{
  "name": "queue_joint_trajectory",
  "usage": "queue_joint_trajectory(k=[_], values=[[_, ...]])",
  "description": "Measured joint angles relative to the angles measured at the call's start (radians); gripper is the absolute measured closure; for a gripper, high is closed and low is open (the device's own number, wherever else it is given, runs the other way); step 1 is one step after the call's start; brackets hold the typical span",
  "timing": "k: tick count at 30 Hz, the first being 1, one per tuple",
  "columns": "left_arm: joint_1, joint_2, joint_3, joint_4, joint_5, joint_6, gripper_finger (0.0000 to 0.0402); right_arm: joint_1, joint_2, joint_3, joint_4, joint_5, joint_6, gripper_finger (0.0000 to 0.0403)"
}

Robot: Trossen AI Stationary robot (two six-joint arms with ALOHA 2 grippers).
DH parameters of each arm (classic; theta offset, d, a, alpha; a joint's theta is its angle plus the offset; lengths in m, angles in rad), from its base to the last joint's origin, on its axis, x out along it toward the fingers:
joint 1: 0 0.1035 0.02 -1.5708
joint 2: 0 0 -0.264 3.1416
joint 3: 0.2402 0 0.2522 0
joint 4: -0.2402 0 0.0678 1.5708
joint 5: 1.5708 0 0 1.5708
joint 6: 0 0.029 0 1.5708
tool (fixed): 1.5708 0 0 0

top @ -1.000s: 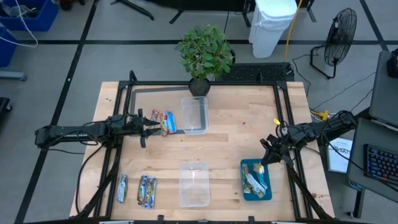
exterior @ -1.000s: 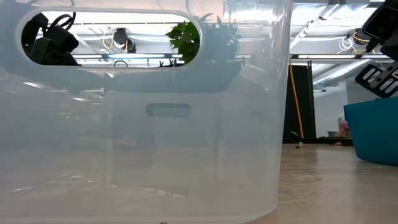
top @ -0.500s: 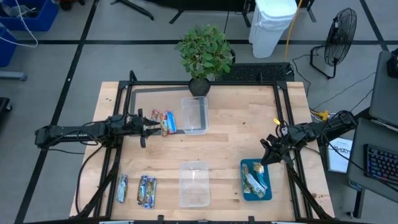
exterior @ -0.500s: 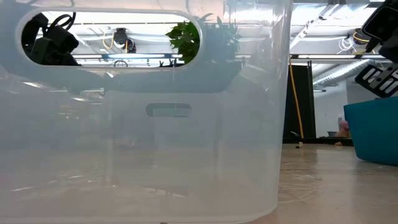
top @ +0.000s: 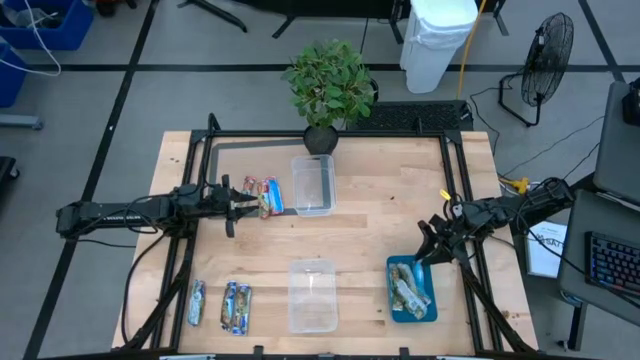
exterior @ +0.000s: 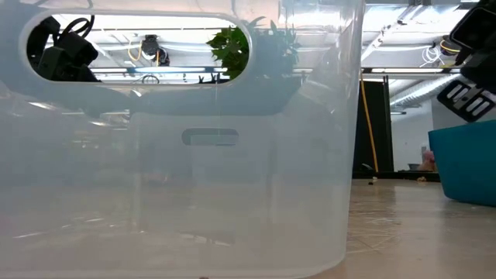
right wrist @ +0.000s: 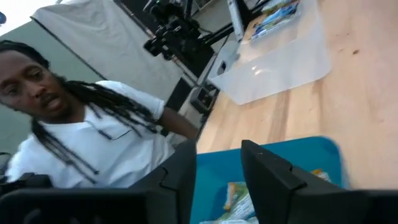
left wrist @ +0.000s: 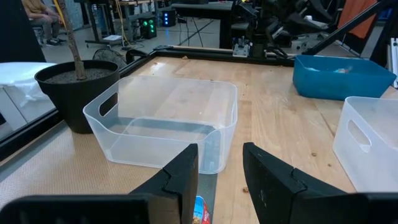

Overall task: Pick and place Granola Bars by type
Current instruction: Put the red granola bar into the top transparent bin

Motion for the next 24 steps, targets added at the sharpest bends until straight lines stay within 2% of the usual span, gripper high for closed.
queue_joint_trajectory(k=[5, 13, 20, 24], values=[[0.000, 0.000, 0.000, 0.000, 0.000, 0.000, 0.0270, 0.000, 0.000, -0.006, 0.066, 0.028, -0.103, 0.0265], [0.000, 0.000, 0.000, 0.000, 0.000, 0.000, 0.0270, -0.001, -0.001, -0.006, 0.319, 0.097, -0.313, 0.0273], [0.000, 0.000, 0.000, 0.000, 0.000, 0.000, 0.0270, -0.058, -0.012, 0.019, 0.308, 0.108, -0.449, 0.0287], [0.000, 0.000, 0.000, 0.000, 0.000, 0.000, 0.0270, -0.133, -0.013, 0.034, 0.292, 0.226, -0.557, 0.0292]])
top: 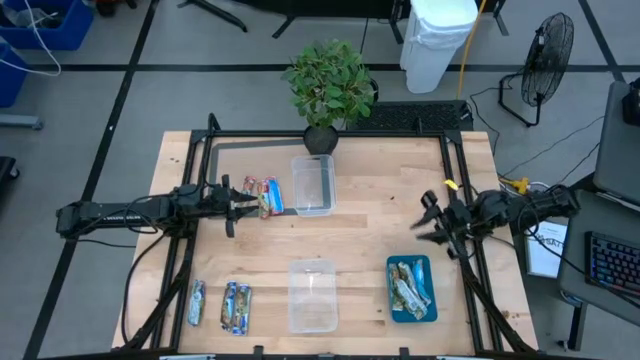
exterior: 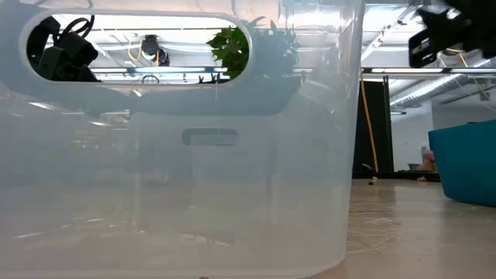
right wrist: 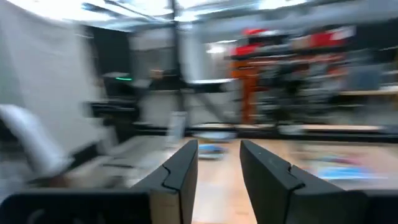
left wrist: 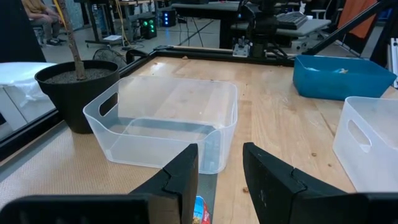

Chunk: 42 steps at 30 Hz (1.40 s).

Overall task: Pick and place Granola Bars by type
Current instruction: Put the red granola bar into the top transparent bin

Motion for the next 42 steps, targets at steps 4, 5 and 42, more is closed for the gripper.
queue_joint_trajectory(k=[4, 5, 42], values=[[0.000, 0.000, 0.000, 0.000, 0.000, 0.000, 0.0270, -0.088, 0.000, 0.000, -0.046, 0.140, -0.055, 0.0293], [0.000, 0.000, 0.000, 0.000, 0.000, 0.000, 0.0270, -0.111, 0.000, 0.000, -0.054, 0.160, -0.057, 0.0293], [0.000, 0.000, 0.000, 0.000, 0.000, 0.000, 0.0270, -0.249, -0.093, -0.140, -0.055, 0.084, -0.144, 0.0360]])
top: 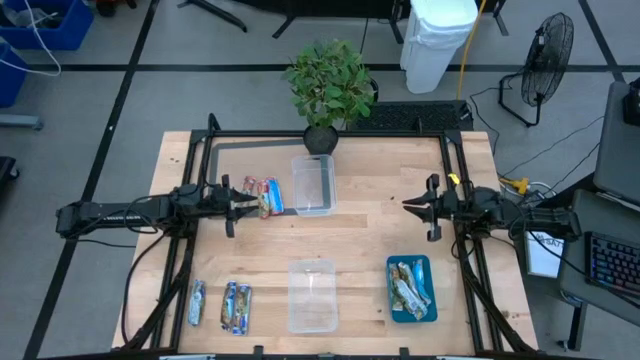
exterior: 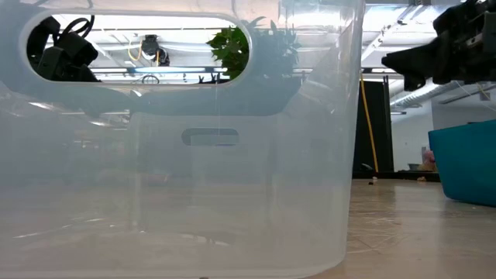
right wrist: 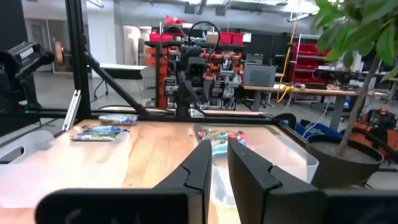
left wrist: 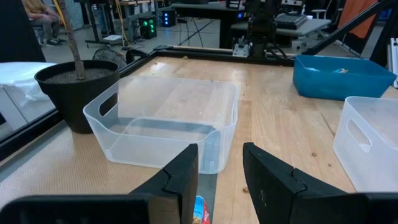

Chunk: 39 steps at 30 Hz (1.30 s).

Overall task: Pick and place Granola Bars by type
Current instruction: Put the red granola bar into the top transparent bin

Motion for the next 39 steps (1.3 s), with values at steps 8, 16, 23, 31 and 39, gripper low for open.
queue_joint_trajectory(k=[8, 16, 23, 31, 39], values=[[0.000, 0.000, 0.000, 0.000, 0.000, 0.000, 0.0270, 0.000, 0.000, -0.001, -0.009, 0.000, 0.038, 0.0360], [0.000, 0.000, 0.000, 0.000, 0.000, 0.000, 0.0270, 0.000, 0.000, -0.002, -0.012, 0.000, 0.038, 0.0360], [0.000, 0.000, 0.000, 0.000, 0.000, 0.000, 0.0270, 0.000, 0.000, -0.003, -0.011, 0.000, 0.038, 0.0358], [0.000, 0.000, 0.000, 0.000, 0.000, 0.000, 0.0270, 0.000, 0.000, -0.003, -0.010, 0.000, 0.038, 0.0358], [0.000, 0.000, 0.000, 0.000, 0.000, 0.000, 0.0270, 0.000, 0.000, -0.003, -0.010, 0.000, 0.038, 0.0359]])
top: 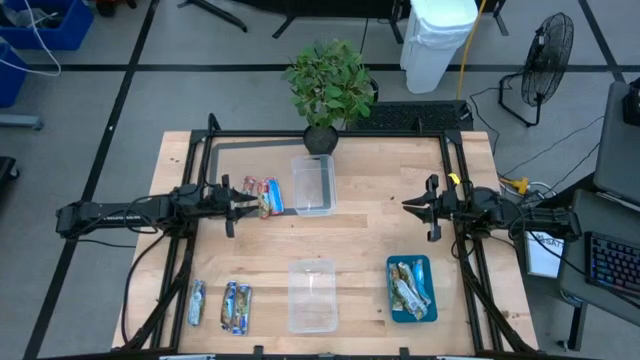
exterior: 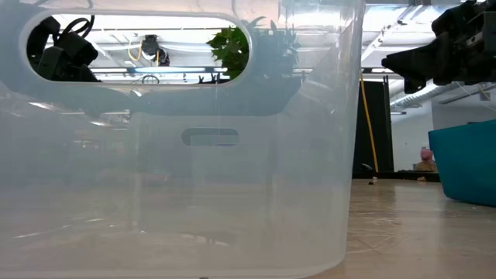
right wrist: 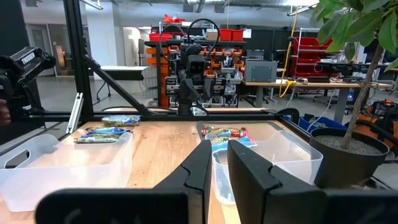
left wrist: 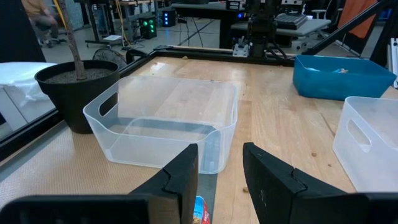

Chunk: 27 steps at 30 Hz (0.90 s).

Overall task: Pick and place Granola Bars by type
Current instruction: Put the red granola bar into the top transparent bin

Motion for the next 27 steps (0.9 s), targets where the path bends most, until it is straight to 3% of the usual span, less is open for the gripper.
queue_joint_trajectory(k=[19, 23, 27], values=[[0.000, 0.000, 0.000, 0.050, -0.001, -0.037, 0.0270, 0.000, 0.000, 0.000, 0.000, 0.000, 0.000, 0.0359], [0.003, 0.000, 0.016, 0.019, -0.117, -0.138, 0.0270, 0.000, 0.000, 0.000, 0.000, 0.000, 0.000, 0.0358], [0.039, 0.005, 0.123, -0.198, -0.248, -0.237, 0.0270, 0.000, 0.000, 0.000, 0.000, 0.000, 0.000, 0.0359]])
